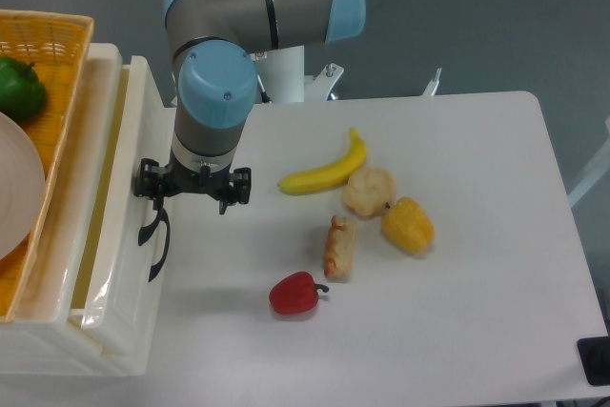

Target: Slide the top white drawer open

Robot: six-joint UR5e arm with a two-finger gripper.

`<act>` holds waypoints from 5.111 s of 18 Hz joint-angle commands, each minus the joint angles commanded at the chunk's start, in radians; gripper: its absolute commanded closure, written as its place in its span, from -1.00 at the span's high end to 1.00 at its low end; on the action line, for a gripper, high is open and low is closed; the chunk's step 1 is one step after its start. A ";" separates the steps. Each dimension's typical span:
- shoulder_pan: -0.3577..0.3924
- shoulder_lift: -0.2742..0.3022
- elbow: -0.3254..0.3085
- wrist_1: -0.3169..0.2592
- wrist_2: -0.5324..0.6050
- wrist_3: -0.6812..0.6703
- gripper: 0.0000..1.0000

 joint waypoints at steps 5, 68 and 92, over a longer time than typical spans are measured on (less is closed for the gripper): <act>0.003 -0.002 0.000 0.000 0.009 0.011 1.00; 0.235 -0.002 0.018 -0.011 -0.030 0.198 1.00; 0.304 -0.006 0.028 0.058 0.018 0.402 1.00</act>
